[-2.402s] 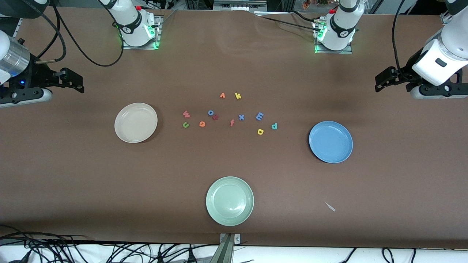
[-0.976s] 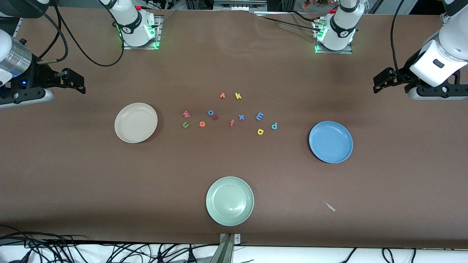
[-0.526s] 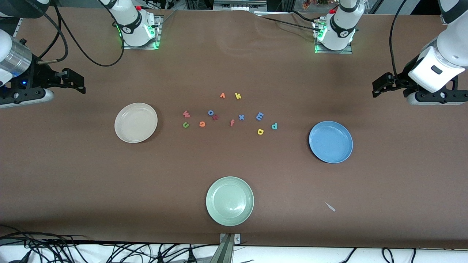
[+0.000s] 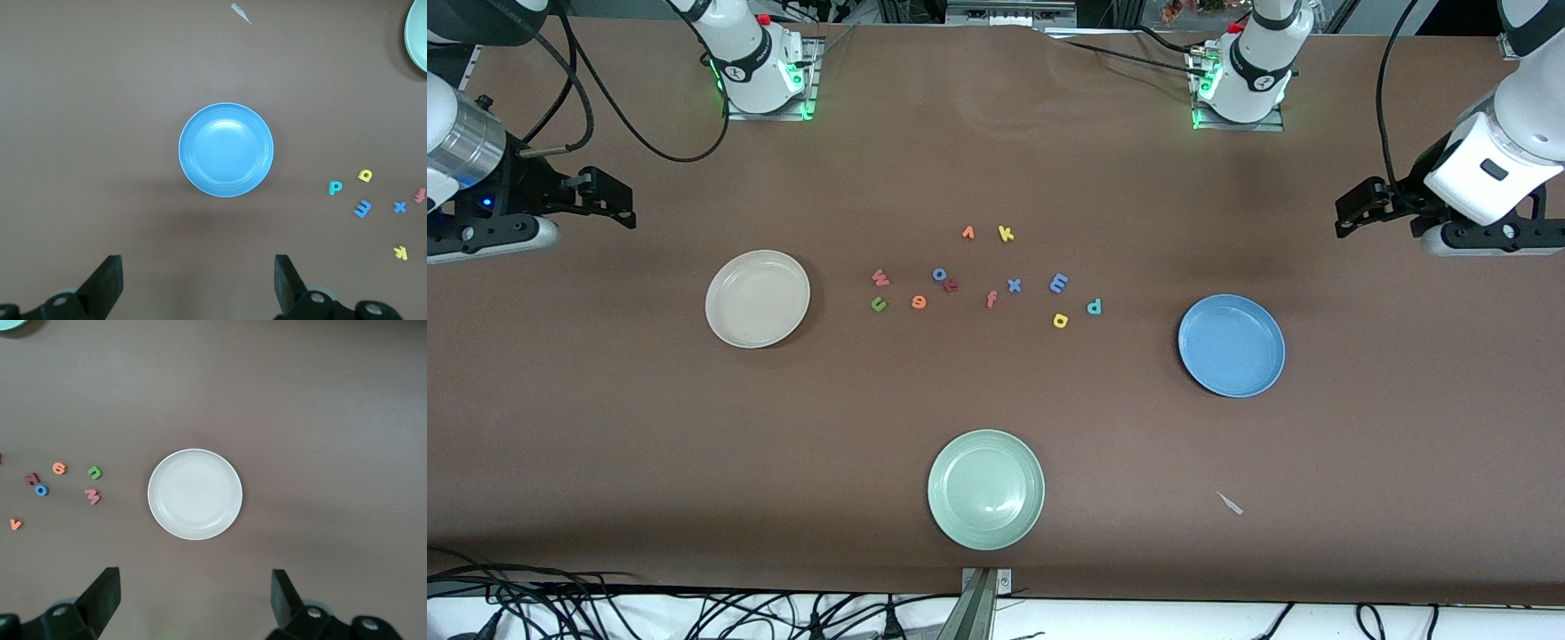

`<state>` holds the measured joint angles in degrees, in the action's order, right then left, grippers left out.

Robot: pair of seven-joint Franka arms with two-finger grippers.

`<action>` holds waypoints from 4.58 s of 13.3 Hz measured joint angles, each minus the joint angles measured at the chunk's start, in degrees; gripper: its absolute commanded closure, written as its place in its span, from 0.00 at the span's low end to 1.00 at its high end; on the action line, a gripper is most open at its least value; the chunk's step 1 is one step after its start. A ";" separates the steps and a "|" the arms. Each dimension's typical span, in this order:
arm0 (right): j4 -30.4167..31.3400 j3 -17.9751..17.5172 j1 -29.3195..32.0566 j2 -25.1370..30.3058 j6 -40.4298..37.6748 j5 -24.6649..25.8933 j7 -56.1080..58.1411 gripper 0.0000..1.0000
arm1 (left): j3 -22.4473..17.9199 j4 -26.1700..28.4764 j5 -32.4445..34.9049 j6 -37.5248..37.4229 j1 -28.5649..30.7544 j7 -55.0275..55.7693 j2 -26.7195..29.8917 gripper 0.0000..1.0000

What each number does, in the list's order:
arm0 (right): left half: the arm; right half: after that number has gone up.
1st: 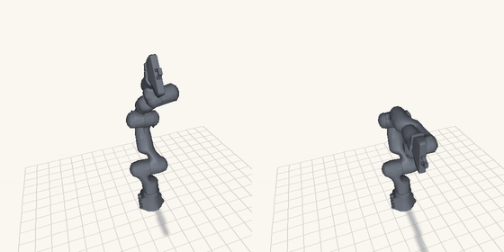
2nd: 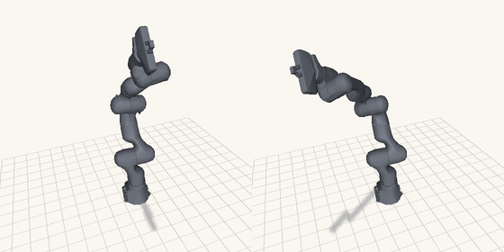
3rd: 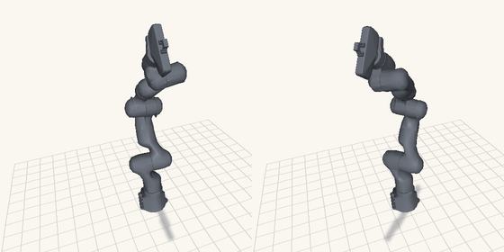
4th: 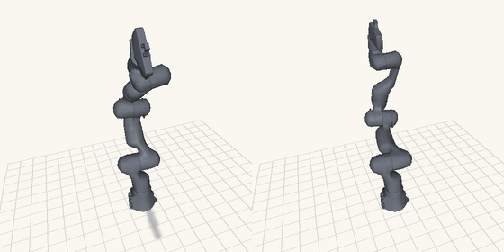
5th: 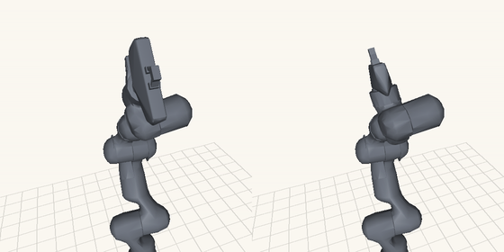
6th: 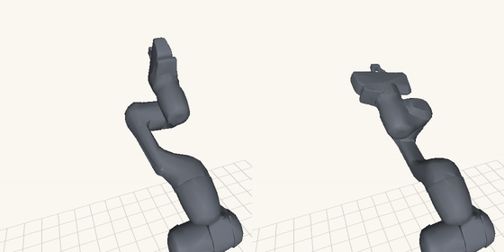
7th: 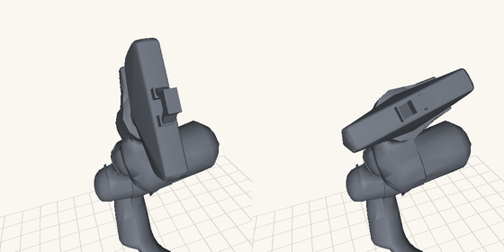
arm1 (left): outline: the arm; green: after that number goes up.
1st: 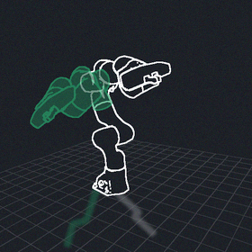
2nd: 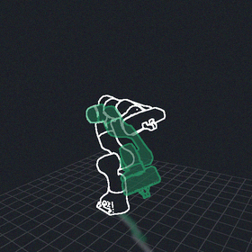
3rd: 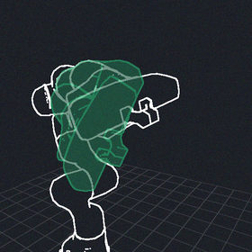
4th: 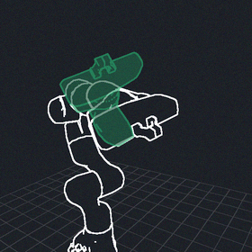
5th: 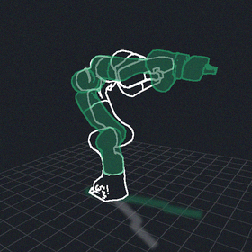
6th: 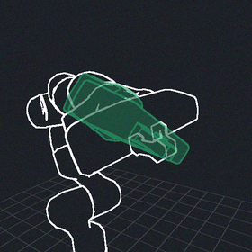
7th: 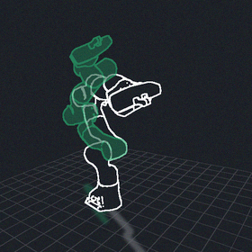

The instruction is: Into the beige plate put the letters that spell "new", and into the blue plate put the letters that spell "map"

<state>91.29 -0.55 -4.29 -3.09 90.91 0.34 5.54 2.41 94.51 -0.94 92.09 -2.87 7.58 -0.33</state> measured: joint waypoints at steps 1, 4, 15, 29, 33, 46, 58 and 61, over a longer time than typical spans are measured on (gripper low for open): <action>0.00 0.00 0.00 -0.18 0.02 0.00 0.00 0.00 | -0.04 0.00 0.00 0.00 0.05 0.00 -0.02 0.00; 0.00 0.00 0.00 -0.40 0.04 0.00 0.00 0.00 | -0.06 0.00 0.00 0.00 0.08 0.00 -0.05 0.00; 0.00 0.00 0.00 -0.42 0.00 0.00 0.00 0.00 | -0.05 -0.03 2.43 0.00 0.10 0.00 -0.08 0.00; 0.00 0.02 0.02 -0.45 -0.01 0.00 0.00 0.00 | 0.21 -0.04 2.07 -0.16 0.09 -3.59 -0.08 0.00; 0.00 0.02 0.02 -0.45 0.00 0.00 0.00 0.00 | 0.23 -0.04 1.67 -0.43 0.09 -3.59 -0.09 0.00; 0.00 0.04 0.05 -0.45 -0.01 0.00 -0.01 0.00 | 0.23 -0.04 1.66 -0.51 0.09 -3.59 -0.09 0.00; 0.00 0.09 0.13 -0.46 -0.02 0.00 -0.01 0.00 | 0.34 -0.04 1.66 -0.51 0.09 -3.59 -0.09 0.00; 0.00 0.09 0.13 -0.46 -0.02 0.00 -0.01 0.00 | 0.34 -0.04 1.66 -0.51 0.09 -3.59 -0.09 0.00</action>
<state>91.29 -0.45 -4.16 -3.54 90.88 0.34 5.52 2.75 94.47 0.72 91.58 -2.78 3.99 -0.42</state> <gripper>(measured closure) 0.000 0.000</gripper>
